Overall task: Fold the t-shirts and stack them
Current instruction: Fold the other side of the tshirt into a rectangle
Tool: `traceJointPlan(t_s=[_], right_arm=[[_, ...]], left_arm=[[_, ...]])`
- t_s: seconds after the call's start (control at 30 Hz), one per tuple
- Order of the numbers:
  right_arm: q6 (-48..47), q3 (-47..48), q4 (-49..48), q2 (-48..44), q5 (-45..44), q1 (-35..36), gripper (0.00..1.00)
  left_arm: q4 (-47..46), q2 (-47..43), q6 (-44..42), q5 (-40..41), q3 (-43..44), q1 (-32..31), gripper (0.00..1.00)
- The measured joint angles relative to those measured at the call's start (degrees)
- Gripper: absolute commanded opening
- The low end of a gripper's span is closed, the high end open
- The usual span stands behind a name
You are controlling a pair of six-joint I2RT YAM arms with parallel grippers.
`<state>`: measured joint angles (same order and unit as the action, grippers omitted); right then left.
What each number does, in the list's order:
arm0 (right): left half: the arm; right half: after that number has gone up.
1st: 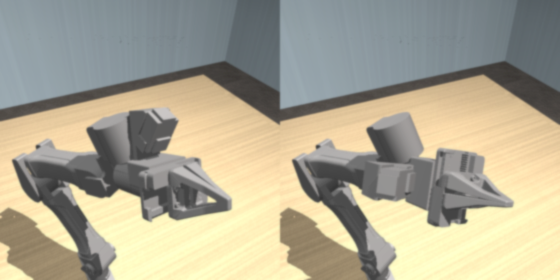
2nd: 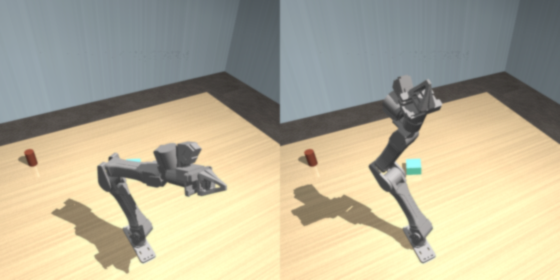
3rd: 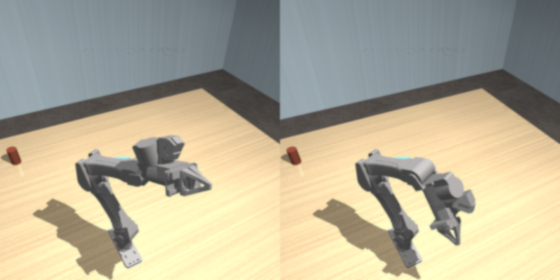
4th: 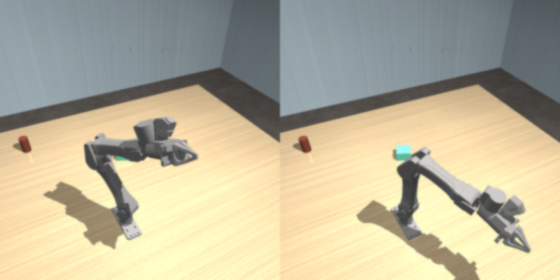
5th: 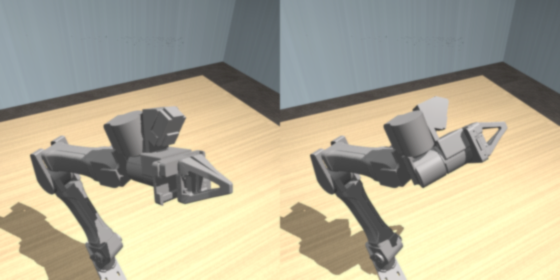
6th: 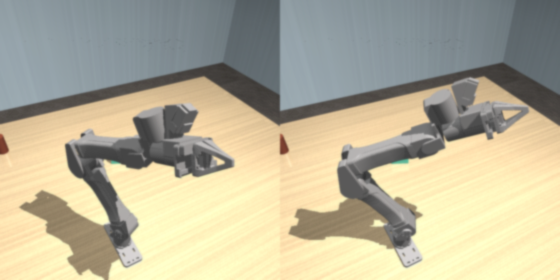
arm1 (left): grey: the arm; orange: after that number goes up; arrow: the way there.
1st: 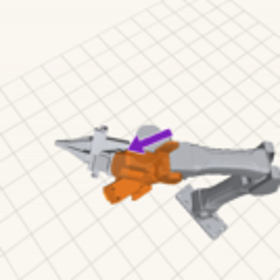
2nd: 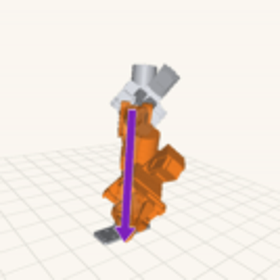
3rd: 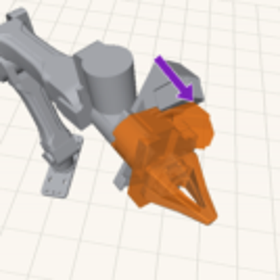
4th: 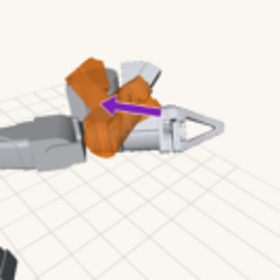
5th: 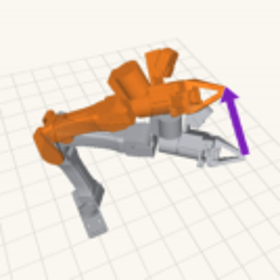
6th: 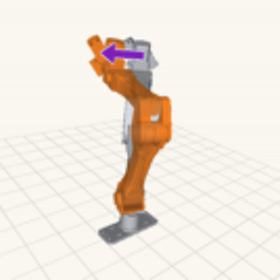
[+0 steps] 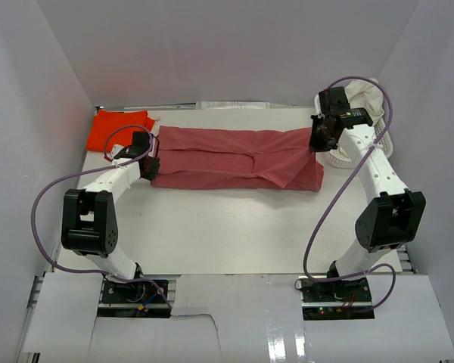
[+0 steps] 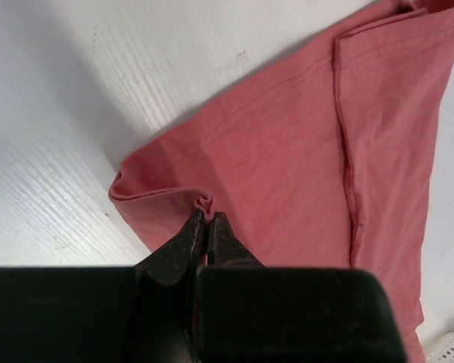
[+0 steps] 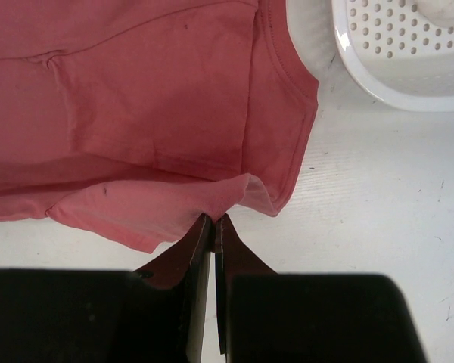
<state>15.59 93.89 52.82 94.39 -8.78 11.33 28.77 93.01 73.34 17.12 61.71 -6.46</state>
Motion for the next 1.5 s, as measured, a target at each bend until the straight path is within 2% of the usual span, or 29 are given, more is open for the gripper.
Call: traceJointPlan(t_s=[0.7, 1.5], right_arm=[[-1.0, 10.1, 0.3, 11.6, 0.6, -0.5, 0.08], [-1.1, 16.3, 1.1, 18.4, 0.9, -1.7, 0.08]], left_arm=[[0.1, 5.9, 0.2, 0.3, 4.8, 0.6, 0.00], [0.4, 11.7, 0.5, -0.9, 9.5, 1.2, 0.00]])
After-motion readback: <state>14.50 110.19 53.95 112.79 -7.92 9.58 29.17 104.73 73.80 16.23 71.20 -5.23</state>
